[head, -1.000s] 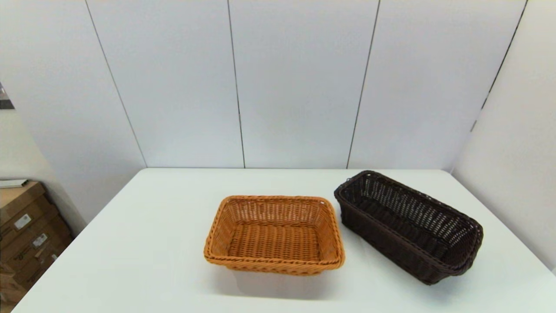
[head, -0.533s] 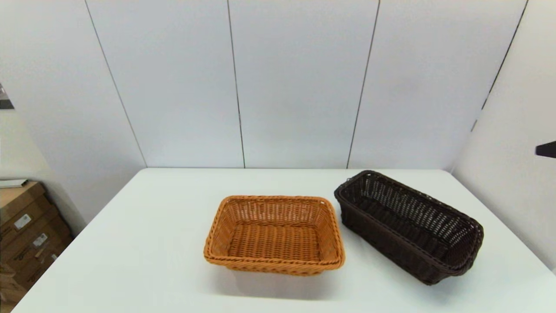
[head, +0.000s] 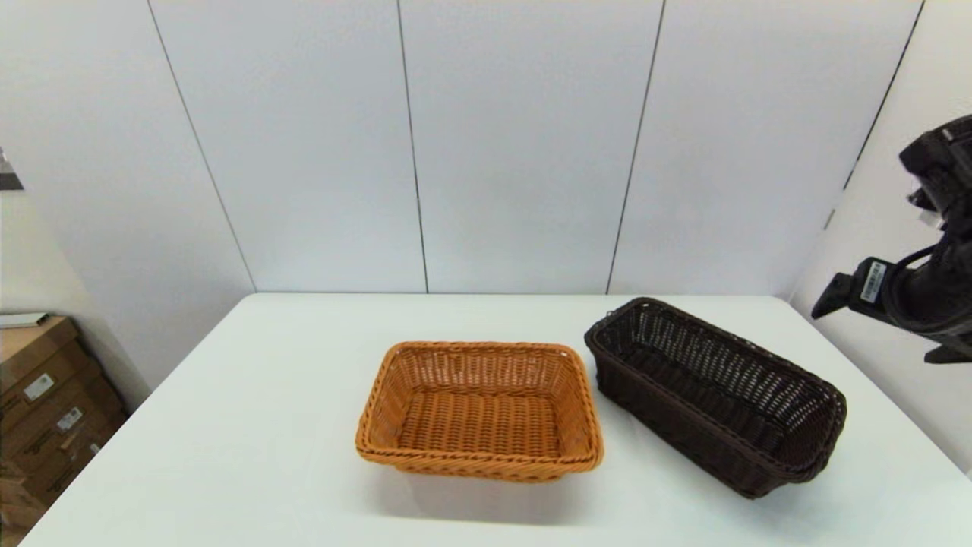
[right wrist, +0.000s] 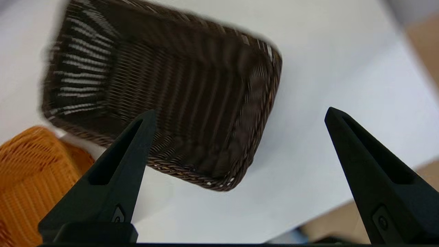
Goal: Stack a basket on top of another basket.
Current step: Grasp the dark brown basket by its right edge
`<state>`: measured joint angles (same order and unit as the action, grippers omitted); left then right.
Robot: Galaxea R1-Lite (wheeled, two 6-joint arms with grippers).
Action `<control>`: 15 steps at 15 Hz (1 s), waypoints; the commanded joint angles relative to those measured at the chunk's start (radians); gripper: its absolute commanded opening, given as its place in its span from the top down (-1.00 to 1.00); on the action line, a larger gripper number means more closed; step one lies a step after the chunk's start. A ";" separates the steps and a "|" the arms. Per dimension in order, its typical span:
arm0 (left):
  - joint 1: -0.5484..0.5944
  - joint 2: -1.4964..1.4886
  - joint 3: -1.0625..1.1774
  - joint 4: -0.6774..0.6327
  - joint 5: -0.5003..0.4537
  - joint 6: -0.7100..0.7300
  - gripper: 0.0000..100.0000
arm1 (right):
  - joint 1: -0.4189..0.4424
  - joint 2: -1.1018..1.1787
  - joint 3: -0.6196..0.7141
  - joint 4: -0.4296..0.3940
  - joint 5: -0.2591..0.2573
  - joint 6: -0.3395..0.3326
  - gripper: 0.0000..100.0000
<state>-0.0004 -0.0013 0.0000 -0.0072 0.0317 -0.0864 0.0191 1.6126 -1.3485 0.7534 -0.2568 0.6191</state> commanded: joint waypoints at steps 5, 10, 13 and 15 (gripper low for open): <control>0.000 0.000 0.000 0.000 0.001 -0.001 -1.00 | -0.067 0.152 0.106 0.040 0.142 0.149 -1.00; 0.000 0.000 0.000 0.000 0.001 -0.001 -1.00 | -0.097 0.198 0.183 0.027 0.307 0.143 -1.00; 0.000 0.000 0.000 0.000 0.001 -0.001 -1.00 | -0.134 0.237 0.235 -0.051 0.320 0.139 -1.00; 0.000 0.000 0.000 0.000 0.001 -0.001 -1.00 | -0.148 0.290 0.246 -0.094 0.364 0.139 -1.00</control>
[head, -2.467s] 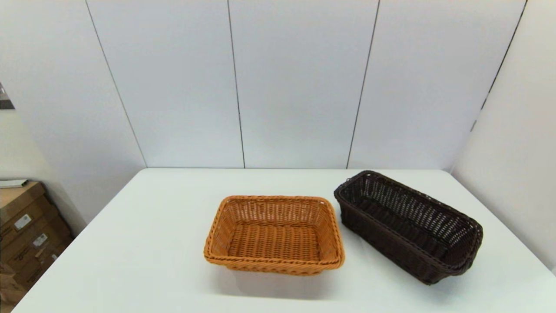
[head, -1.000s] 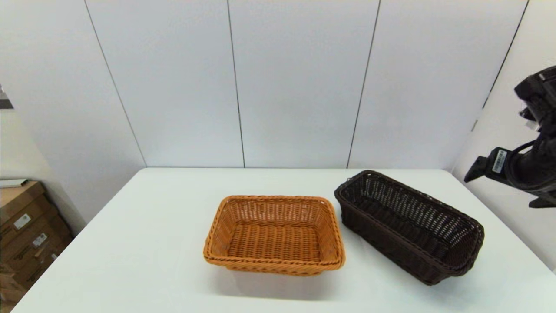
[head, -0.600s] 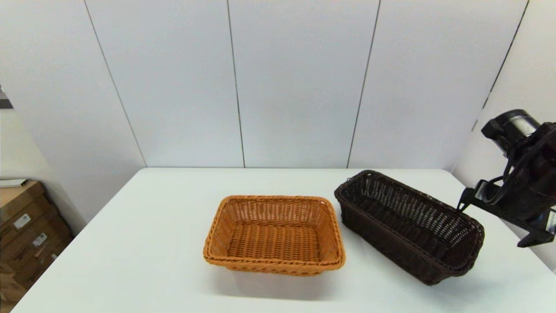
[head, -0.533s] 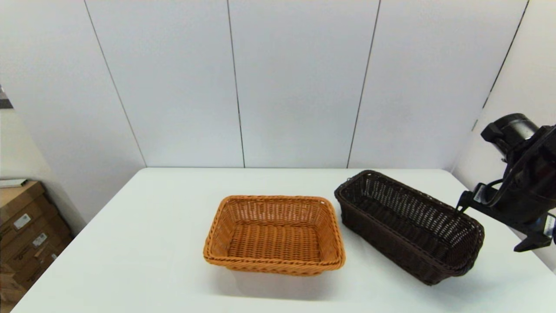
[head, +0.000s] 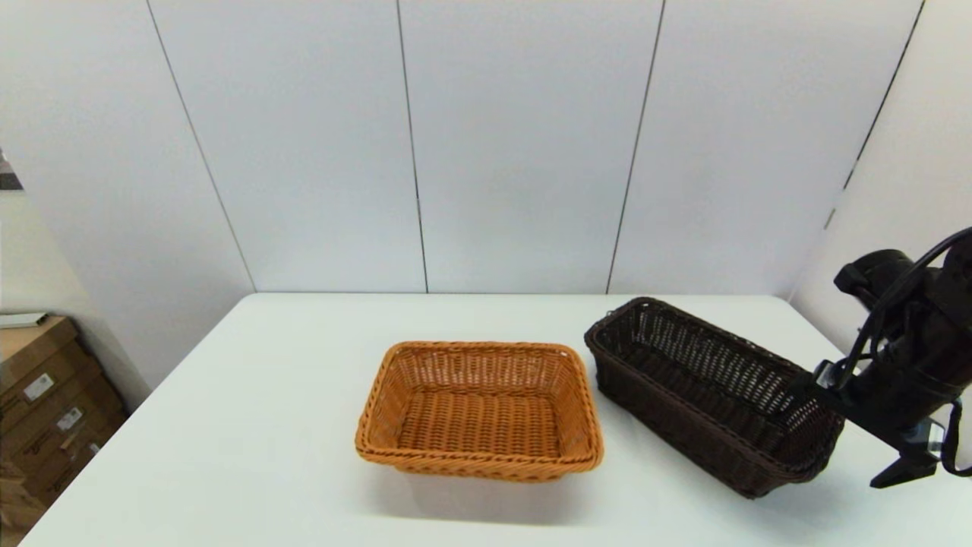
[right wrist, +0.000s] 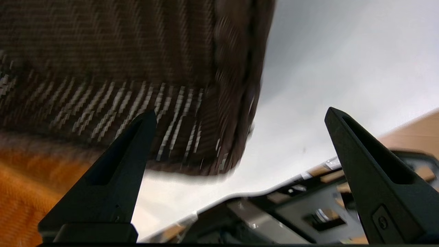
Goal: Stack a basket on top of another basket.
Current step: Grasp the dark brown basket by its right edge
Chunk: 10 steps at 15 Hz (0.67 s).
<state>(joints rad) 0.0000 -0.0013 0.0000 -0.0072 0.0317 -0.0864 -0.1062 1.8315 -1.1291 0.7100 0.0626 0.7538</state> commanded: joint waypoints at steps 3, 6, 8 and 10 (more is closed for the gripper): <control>0.000 0.000 0.000 0.000 0.001 0.000 -1.00 | -0.026 0.126 0.028 -0.115 0.072 0.002 -1.00; 0.000 0.000 0.000 0.000 0.001 0.000 -1.00 | -0.049 0.195 0.025 -0.153 0.114 -0.007 -1.00; 0.000 0.000 0.000 0.000 0.001 0.000 -1.00 | -0.073 0.204 0.023 -0.190 0.114 -0.034 -1.00; 0.000 0.000 0.000 0.000 0.001 -0.001 -1.00 | -0.101 0.216 0.015 -0.195 0.112 -0.068 -1.00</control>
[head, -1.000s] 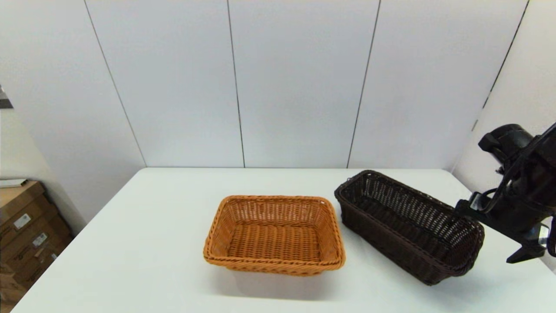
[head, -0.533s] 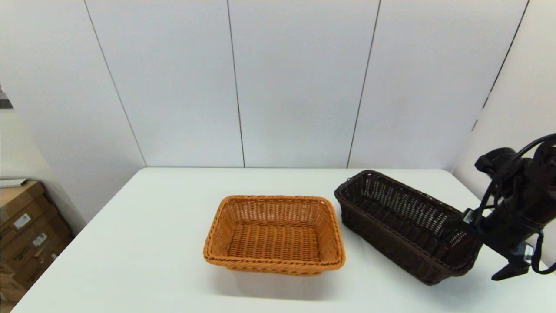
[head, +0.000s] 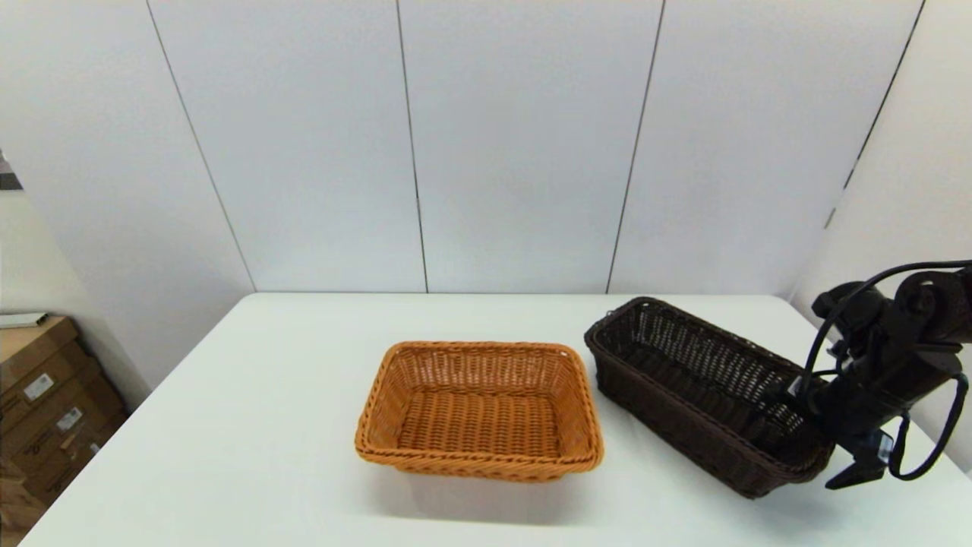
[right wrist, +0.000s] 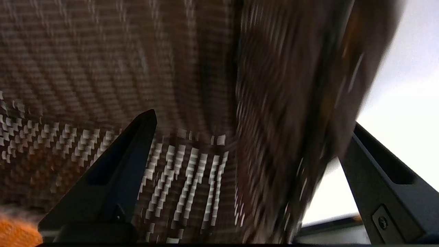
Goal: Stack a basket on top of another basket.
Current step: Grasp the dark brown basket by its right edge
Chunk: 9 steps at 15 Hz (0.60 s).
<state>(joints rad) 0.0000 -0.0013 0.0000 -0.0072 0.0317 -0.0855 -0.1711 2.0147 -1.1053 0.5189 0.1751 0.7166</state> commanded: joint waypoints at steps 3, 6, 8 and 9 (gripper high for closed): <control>0.000 0.000 0.000 0.000 0.001 0.000 -1.00 | -0.048 0.021 -0.011 -0.002 -0.005 -0.057 1.00; 0.000 0.000 0.000 0.000 0.001 -0.002 -1.00 | -0.050 0.006 -0.016 0.006 -0.005 -0.082 1.00; 0.000 0.000 0.000 0.000 0.001 -0.002 -1.00 | -0.048 0.007 -0.014 0.007 -0.003 -0.082 1.00; 0.000 0.000 0.000 0.000 0.001 -0.002 -1.00 | -0.048 0.012 -0.013 0.007 0.000 -0.082 1.00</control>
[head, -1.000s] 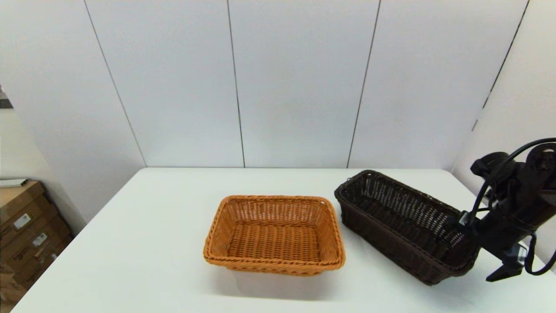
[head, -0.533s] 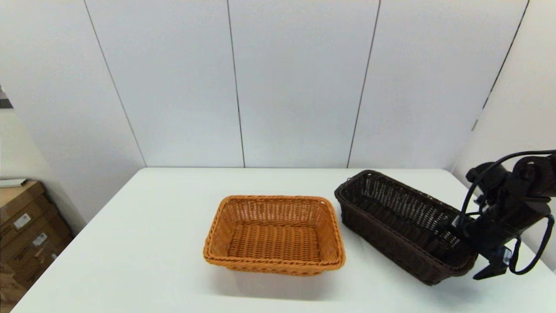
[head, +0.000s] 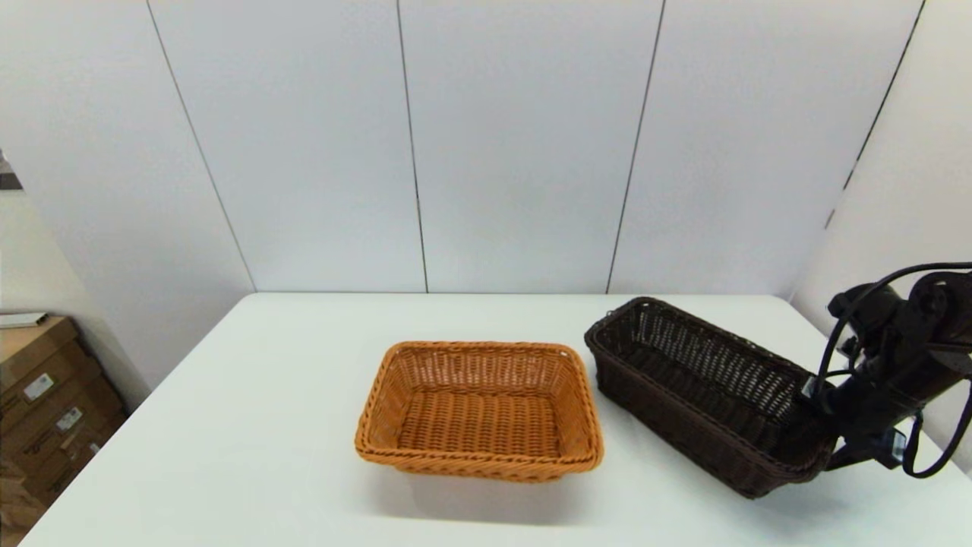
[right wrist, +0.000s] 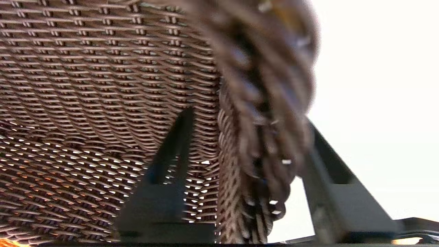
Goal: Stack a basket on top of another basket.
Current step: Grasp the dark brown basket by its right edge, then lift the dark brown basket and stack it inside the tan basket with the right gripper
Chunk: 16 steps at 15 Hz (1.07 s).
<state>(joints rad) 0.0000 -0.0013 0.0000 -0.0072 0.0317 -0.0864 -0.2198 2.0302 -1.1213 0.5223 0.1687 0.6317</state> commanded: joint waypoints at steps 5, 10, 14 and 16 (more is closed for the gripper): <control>0.000 0.000 0.000 0.000 0.001 -0.001 -1.00 | 0.000 -0.007 0.003 0.004 0.011 -0.003 1.00; 0.000 0.000 0.000 0.000 0.001 -0.001 -1.00 | -0.053 -0.111 -0.084 0.088 0.150 -0.035 1.00; 0.000 0.000 0.000 0.000 0.001 -0.001 -1.00 | -0.098 -0.159 -0.244 0.217 0.150 -0.040 1.00; 0.000 0.000 0.000 0.000 0.001 -0.001 -1.00 | -0.121 -0.176 -0.308 0.280 0.158 -0.073 1.00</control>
<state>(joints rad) 0.0000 -0.0013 0.0000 -0.0072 0.0317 -0.0860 -0.3151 1.8915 -1.3585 0.7440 0.3185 0.5840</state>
